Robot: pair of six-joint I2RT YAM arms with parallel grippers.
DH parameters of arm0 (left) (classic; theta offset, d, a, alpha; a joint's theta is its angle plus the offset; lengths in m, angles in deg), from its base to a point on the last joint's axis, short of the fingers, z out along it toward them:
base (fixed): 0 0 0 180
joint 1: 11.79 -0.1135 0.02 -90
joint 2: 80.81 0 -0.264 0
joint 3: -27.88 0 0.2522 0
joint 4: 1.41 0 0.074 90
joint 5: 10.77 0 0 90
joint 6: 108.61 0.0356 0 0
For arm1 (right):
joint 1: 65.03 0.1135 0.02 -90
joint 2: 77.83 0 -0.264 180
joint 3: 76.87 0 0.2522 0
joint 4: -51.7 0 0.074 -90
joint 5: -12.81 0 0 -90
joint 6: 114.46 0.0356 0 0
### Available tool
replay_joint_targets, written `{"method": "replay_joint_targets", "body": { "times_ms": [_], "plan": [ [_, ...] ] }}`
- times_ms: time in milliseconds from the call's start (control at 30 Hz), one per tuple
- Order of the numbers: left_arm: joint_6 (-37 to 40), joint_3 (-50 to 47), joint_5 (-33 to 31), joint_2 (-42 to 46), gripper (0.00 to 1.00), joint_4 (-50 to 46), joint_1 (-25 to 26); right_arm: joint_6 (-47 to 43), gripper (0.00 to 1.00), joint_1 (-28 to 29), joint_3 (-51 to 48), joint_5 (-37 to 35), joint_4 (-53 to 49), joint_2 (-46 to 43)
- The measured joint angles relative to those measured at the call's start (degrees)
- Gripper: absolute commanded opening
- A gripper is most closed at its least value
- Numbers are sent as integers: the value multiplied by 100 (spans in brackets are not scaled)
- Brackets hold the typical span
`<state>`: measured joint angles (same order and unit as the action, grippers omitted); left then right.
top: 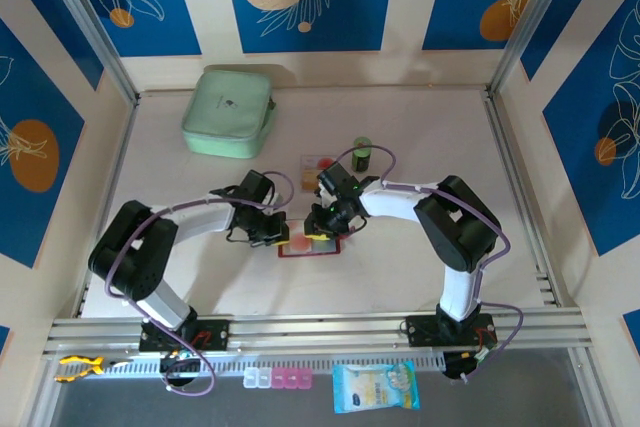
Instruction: Take the credit cards out of the card holder
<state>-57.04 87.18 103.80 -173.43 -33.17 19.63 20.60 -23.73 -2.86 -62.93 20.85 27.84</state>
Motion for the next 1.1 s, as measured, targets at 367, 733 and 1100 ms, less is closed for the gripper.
{"method": "replay_joint_targets", "body": {
  "times_ms": [367,733,1100],
  "plan": [
    [2,0,70,-52,0,127,0,157,21,-61,-264,400,533,-2],
    [2,0,70,-52,0,133,0,304,15,-120,-431,601,848,-90],
    [2,-2,70,-52,0,149,0,308,16,-195,-654,612,920,-219]
  ]
}}
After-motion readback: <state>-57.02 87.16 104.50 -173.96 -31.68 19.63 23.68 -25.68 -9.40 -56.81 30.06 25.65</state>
